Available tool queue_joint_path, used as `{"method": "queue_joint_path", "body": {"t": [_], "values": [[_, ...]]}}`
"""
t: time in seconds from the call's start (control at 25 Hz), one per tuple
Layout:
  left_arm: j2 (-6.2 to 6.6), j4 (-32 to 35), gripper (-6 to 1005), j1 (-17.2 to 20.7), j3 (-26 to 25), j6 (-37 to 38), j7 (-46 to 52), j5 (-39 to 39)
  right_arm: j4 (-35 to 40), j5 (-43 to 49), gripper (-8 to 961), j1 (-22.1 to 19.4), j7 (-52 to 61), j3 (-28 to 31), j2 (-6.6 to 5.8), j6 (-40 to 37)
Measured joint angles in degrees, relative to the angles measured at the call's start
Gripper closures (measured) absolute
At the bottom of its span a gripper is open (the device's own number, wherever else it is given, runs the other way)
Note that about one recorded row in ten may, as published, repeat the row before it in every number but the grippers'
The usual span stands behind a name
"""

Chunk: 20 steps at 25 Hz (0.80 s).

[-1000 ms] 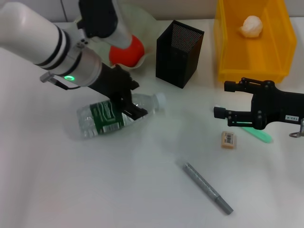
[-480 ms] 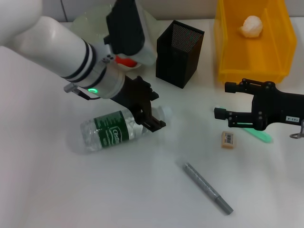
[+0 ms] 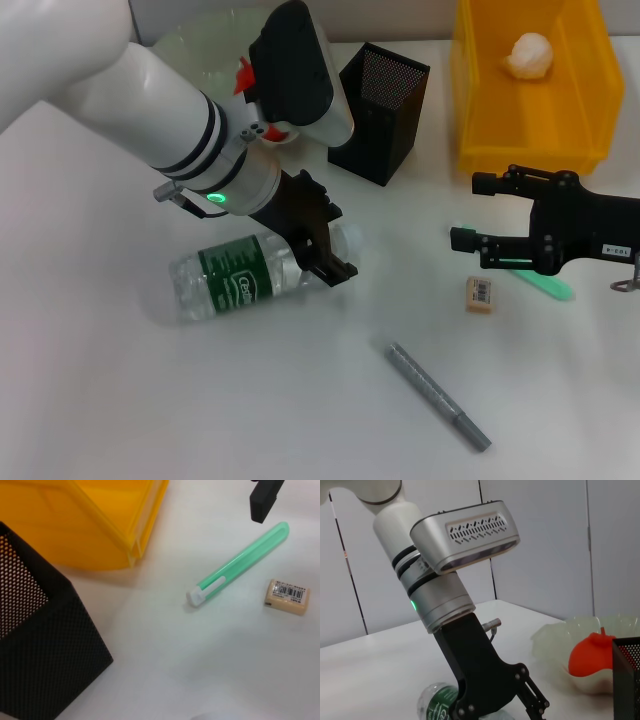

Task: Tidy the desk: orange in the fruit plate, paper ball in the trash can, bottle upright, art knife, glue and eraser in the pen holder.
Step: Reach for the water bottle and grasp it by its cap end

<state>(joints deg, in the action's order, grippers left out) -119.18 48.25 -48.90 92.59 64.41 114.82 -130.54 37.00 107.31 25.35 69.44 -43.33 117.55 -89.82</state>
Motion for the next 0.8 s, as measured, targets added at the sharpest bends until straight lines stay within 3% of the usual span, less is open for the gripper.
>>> {"method": "queue_joint_path", "body": {"t": [0.8], "values": [[0.0,-0.5,461,-0.1,2.2,-3.3,0.3,-0.4,0.0,0.0,151,0.3,0.0,0.0,-0.13,0.0]]}}
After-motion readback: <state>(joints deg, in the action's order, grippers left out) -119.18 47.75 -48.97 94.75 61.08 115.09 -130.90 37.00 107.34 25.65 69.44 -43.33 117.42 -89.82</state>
